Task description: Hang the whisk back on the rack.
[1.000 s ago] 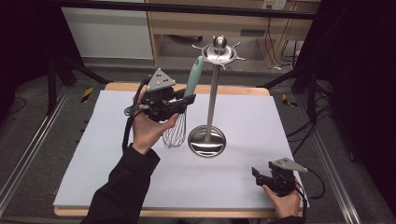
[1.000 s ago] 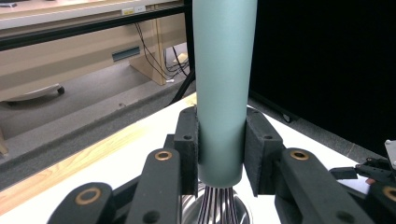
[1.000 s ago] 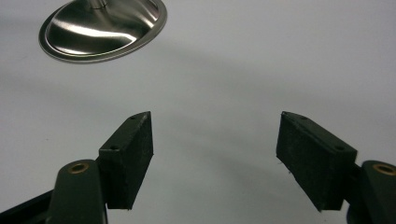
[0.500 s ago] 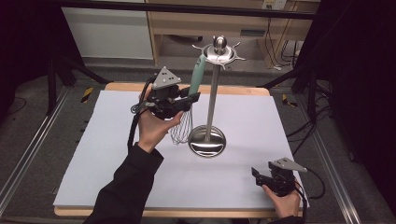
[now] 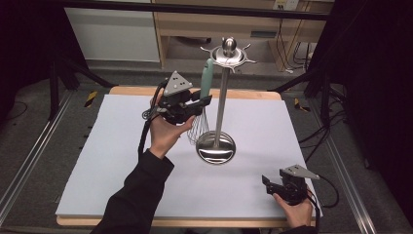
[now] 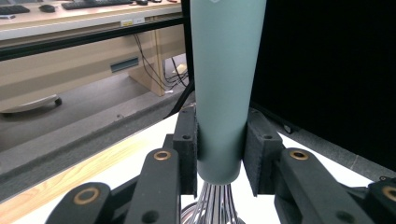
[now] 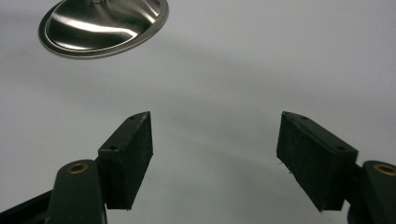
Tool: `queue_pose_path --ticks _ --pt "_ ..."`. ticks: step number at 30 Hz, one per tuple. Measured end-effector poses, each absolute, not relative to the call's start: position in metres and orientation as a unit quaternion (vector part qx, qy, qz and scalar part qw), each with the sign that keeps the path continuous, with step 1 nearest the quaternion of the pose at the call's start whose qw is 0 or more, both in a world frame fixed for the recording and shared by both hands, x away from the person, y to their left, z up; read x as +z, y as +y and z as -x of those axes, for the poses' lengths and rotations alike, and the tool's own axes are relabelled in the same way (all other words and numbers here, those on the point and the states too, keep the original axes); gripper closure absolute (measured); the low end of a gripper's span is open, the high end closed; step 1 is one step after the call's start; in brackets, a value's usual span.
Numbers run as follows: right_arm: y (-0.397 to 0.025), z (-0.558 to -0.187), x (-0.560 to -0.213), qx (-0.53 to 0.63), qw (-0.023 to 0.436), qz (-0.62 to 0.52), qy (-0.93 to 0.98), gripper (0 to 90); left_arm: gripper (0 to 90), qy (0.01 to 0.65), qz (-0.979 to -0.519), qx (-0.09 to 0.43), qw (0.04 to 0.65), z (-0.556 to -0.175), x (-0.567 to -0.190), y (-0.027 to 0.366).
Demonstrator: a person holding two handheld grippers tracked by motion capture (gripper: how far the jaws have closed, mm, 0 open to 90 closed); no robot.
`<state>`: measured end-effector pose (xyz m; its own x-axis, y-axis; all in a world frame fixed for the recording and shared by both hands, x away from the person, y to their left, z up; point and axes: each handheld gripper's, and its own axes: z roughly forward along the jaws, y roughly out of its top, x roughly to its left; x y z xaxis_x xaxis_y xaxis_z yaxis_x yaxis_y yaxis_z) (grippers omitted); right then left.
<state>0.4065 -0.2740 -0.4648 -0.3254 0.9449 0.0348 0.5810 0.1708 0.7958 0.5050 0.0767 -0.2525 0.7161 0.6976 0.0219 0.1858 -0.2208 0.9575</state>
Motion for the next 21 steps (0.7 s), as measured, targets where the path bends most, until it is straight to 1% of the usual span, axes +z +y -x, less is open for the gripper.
queue_pose_path --ticks 21 --pt "-0.2727 -0.407 -0.4658 0.367 0.243 -0.526 0.727 25.6 67.0 0.287 -0.738 0.263 0.551 -0.5132 -0.2574 0.0724"
